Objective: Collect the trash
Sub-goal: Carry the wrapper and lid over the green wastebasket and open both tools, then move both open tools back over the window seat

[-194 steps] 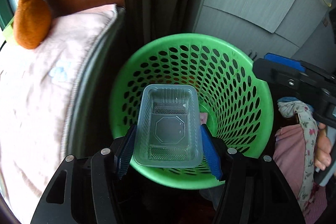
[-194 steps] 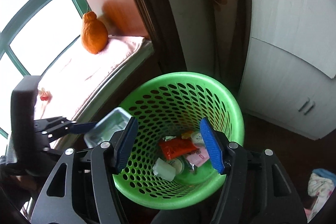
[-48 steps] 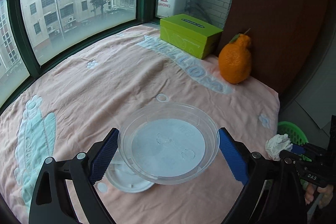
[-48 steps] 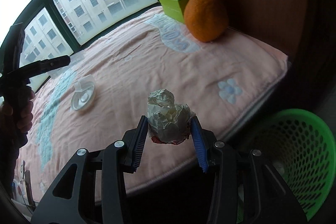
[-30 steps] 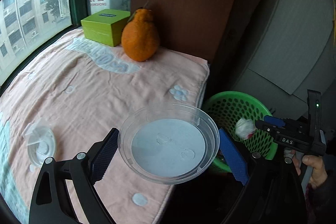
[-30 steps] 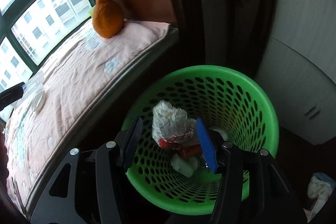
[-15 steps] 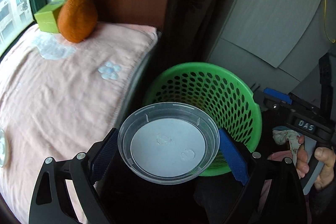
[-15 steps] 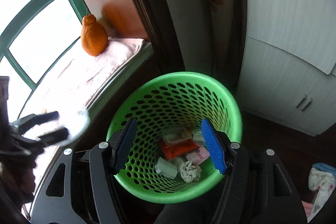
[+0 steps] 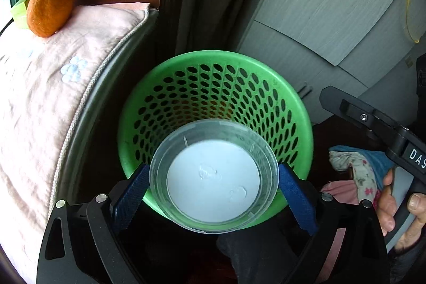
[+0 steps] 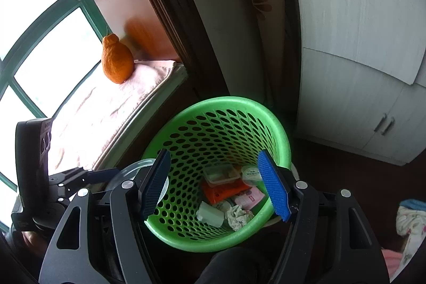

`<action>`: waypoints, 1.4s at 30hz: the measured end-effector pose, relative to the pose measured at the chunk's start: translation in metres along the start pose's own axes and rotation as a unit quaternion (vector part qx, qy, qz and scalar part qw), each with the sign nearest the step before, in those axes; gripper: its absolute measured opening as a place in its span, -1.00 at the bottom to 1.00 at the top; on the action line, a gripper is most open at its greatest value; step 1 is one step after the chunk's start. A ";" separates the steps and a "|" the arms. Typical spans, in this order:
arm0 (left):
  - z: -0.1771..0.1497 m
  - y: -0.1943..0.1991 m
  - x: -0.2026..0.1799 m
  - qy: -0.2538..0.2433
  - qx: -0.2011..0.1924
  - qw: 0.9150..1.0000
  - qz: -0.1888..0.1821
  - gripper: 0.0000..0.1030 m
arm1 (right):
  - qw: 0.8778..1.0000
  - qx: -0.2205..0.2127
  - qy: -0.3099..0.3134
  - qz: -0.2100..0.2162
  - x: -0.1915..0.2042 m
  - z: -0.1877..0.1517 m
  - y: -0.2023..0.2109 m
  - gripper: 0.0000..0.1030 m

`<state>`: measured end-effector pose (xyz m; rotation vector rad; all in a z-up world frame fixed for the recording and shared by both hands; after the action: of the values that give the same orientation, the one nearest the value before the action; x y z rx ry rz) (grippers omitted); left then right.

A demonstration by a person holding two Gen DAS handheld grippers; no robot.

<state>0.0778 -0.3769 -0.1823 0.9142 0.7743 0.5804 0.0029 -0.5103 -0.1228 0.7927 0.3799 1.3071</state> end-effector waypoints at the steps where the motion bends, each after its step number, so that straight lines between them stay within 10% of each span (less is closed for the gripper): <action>1: -0.001 0.001 -0.002 0.000 -0.002 1.000 -0.005 0.81 | 1.000 -0.001 0.000 0.001 0.001 0.000 0.000 0.32; 12: 0.000 0.035 0.012 0.013 -0.032 0.999 -0.007 0.82 | 1.000 -0.011 0.019 0.015 0.024 0.009 0.005 0.33; 23: 0.002 0.103 0.089 0.062 -0.106 0.990 0.071 0.82 | 0.997 -0.003 0.057 0.053 0.081 0.018 -0.011 0.33; 42: -0.008 0.210 0.322 0.234 -0.183 0.928 0.227 0.82 | 0.980 0.017 0.153 0.123 0.216 0.039 -0.053 0.38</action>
<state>0.2388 -0.0347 -0.1129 0.6068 0.8405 1.3413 0.1199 -0.3199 -0.0943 0.6830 0.5637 1.6669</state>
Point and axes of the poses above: each gripper's, at about its wrist camera, not at the fingertips, and y roughly against the way its jaws point, x to its left, z to its top, the point moved 9 cm from there along -y, roughly the way its jaws point, and after that the axes turned 13 degrees about y, right-handed, at the moved point
